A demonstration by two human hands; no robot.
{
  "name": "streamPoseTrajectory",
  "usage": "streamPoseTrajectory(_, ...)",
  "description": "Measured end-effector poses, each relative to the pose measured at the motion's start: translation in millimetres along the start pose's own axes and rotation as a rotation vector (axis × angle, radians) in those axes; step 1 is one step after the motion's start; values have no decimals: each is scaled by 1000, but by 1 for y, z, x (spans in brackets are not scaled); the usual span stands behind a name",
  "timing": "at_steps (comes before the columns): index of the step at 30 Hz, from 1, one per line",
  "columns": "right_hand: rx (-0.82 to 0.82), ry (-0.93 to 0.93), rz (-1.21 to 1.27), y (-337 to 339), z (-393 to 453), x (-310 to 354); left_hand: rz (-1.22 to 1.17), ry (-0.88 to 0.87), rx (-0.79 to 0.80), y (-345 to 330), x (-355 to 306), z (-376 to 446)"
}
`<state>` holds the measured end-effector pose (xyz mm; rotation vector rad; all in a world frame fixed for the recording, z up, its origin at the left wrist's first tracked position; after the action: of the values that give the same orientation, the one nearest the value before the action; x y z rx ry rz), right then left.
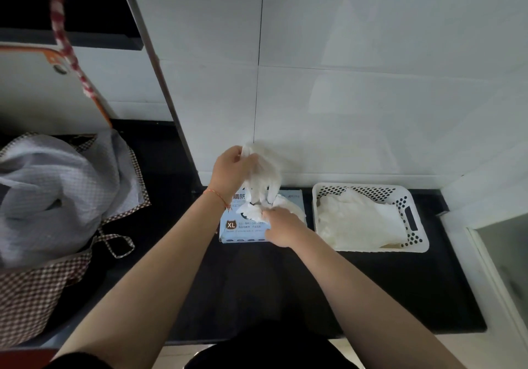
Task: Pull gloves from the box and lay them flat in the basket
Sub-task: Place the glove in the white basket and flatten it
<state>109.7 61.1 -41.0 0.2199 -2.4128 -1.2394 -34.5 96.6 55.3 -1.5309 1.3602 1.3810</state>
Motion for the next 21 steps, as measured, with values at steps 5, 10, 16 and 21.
streamPoseTrajectory(5,-403,-204,830,72,-13,-33,-24,-16,218,-7,-31,-6)
streamPoseTrajectory(10,-330,-132,1792,101,-27,-38,-139,108,575,-32,-14,-25)
streamPoseTrajectory(16,-62,58,1225,103,-42,-33,14,108,525,-43,1,-24)
streamPoseTrajectory(21,-229,-36,1187,114,-52,-67,327,56,541,-54,8,-21)
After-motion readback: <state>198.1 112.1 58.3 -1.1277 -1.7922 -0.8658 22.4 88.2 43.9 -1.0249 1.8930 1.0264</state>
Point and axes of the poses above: each hand's wrist, its own z-axis towards the middle knuckle, its own y-axis out of the back of the hand, x = y × z, the point moved 8 cm from there along z, towards the middle knuckle, and after that the axes turned 1 degree about z, right-handed, at the moved point
